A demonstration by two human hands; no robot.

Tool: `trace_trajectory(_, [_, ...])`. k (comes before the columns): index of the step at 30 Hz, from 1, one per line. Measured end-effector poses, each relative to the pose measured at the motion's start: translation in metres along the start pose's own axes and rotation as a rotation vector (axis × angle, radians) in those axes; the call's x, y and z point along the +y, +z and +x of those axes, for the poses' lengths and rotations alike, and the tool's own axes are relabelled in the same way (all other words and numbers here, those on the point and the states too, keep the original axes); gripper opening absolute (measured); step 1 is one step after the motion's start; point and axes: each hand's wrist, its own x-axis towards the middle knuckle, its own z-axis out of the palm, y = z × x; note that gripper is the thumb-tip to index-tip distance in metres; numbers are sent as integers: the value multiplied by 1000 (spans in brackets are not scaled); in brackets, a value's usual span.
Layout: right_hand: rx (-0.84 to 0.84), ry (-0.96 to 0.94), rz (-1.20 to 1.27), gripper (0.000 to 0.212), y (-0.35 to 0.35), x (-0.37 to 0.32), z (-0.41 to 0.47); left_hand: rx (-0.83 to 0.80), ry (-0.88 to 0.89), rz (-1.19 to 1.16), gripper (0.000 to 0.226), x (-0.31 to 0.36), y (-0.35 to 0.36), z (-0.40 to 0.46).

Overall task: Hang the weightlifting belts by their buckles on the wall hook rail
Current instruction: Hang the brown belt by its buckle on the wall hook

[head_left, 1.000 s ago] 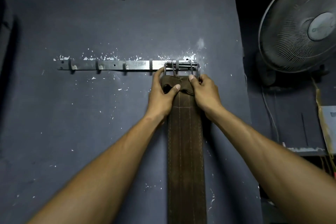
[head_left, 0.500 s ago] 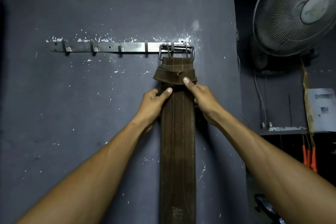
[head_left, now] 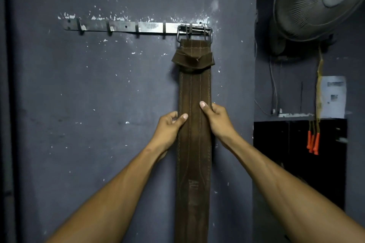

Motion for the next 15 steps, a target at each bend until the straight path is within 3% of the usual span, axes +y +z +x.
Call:
trace_trajectory(3, [-80, 84, 22, 29, -4, -8, -29, -78, -89, -38, 22, -9, 3, -25])
trace_trajectory(5, [-144, 177, -97, 26, -12, 5, -61, -131, -164, 38, 27, -34, -2, -54])
trace_trajectory(8, [-193, 297, -294, 27, -21, 19, -105, -92, -240, 68, 8, -59, -7, -90])
trace_trajectory(10, [-141, 294, -222, 27, -22, 17, -125, -60, -260, -6, 9, -63, -6, -103])
trace_trajectory(15, [-222, 392, -170, 29, -16, 14, -173, -206, -354, 38, 34, -91, -2, -157])
